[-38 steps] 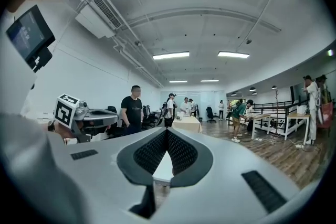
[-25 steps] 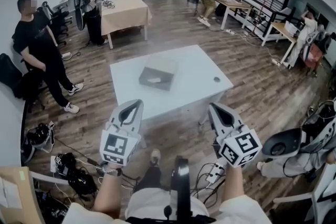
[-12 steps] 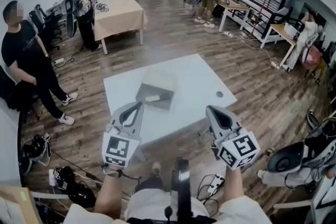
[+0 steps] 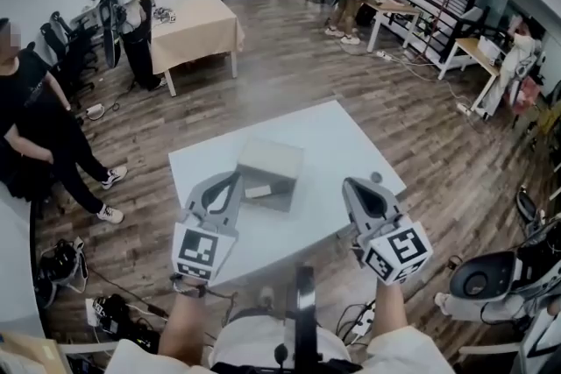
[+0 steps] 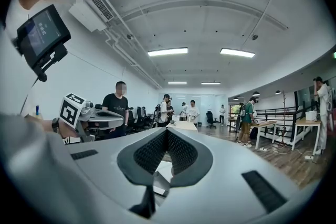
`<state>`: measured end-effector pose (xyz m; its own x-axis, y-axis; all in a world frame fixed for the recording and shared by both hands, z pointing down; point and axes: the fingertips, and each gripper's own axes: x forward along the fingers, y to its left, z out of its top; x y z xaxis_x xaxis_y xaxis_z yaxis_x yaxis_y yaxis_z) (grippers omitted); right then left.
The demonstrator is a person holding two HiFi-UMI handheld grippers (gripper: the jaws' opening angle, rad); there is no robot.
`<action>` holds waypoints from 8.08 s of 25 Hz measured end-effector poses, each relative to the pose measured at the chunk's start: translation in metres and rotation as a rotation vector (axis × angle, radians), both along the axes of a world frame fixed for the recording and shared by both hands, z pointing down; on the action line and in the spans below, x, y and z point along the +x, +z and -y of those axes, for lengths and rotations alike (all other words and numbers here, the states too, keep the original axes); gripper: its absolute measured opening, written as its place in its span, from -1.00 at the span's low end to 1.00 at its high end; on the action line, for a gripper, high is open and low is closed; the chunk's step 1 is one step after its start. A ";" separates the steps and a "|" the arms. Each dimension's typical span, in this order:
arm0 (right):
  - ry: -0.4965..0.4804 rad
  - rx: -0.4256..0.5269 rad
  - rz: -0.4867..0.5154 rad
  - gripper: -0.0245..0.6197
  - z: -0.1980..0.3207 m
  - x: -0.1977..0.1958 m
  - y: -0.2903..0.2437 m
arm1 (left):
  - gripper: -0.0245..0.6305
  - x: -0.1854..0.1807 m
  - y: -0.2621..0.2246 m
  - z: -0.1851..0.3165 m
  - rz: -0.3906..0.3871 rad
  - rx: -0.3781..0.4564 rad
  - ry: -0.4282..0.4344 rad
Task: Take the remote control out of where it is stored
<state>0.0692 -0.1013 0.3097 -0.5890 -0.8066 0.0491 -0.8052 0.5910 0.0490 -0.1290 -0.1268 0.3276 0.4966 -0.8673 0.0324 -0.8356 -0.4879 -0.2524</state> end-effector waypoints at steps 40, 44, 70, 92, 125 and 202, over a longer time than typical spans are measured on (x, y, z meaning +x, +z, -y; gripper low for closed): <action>-0.139 -0.230 -0.018 -0.92 0.085 0.047 0.097 | -0.92 0.071 0.102 0.083 0.188 -0.227 0.026; -0.126 -0.271 -0.011 -0.92 0.095 0.045 0.117 | -0.83 0.073 0.145 0.104 0.227 -0.317 0.076; 0.076 -0.441 -0.072 -0.92 0.171 0.016 0.197 | -0.47 0.068 0.385 0.180 0.495 -0.899 0.408; 0.146 -0.547 -0.030 -0.92 0.189 0.029 0.236 | -0.26 0.081 0.450 0.182 0.738 -0.979 0.549; 0.133 -0.501 -0.025 -0.92 0.173 0.046 0.218 | -0.37 0.085 0.395 0.191 0.634 -0.800 0.463; -0.162 -0.128 -0.082 -0.93 0.133 -0.016 0.048 | -0.37 -0.020 0.019 0.096 -0.028 -0.070 -0.172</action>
